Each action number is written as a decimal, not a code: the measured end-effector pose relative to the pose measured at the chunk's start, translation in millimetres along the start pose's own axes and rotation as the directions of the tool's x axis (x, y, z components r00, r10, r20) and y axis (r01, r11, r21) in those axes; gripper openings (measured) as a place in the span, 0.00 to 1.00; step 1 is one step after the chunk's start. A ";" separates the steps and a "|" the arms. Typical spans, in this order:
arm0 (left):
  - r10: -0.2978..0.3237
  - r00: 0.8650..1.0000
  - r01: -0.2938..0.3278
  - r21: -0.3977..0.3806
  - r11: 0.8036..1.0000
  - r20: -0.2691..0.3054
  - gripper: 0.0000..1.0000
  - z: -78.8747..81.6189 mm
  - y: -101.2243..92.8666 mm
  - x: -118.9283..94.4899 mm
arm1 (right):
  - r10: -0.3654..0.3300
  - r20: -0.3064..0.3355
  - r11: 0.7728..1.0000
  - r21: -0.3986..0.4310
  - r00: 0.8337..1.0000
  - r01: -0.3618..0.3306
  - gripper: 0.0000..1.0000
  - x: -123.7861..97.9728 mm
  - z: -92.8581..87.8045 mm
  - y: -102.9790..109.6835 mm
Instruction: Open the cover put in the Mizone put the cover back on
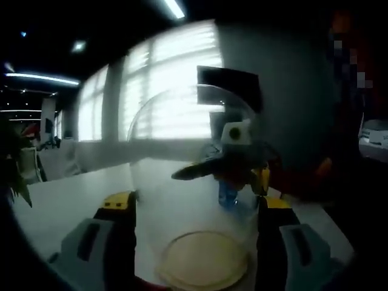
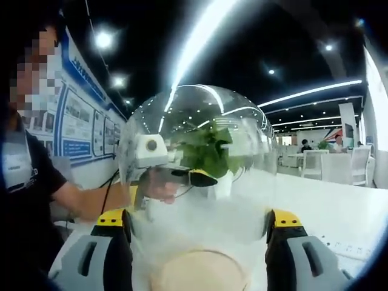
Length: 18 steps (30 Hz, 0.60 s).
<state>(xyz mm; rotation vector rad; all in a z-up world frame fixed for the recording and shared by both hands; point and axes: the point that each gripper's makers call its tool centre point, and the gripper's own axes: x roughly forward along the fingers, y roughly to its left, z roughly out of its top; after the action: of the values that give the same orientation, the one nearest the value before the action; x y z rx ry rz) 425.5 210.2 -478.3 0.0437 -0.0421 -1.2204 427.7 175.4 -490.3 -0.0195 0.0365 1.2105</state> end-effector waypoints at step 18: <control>-0.003 1.000 0.003 -0.038 0.999 0.008 0.66 4.2 0.0 2.5 | 0.006 -0.002 1.000 -0.001 1.000 -0.006 0.85 -1.3 1.4 -0.1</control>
<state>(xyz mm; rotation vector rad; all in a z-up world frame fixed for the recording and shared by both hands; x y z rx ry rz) 426.1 207.8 -474.1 0.0064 -0.0257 -1.2244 427.3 174.2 -488.8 -0.0213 0.0375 1.2166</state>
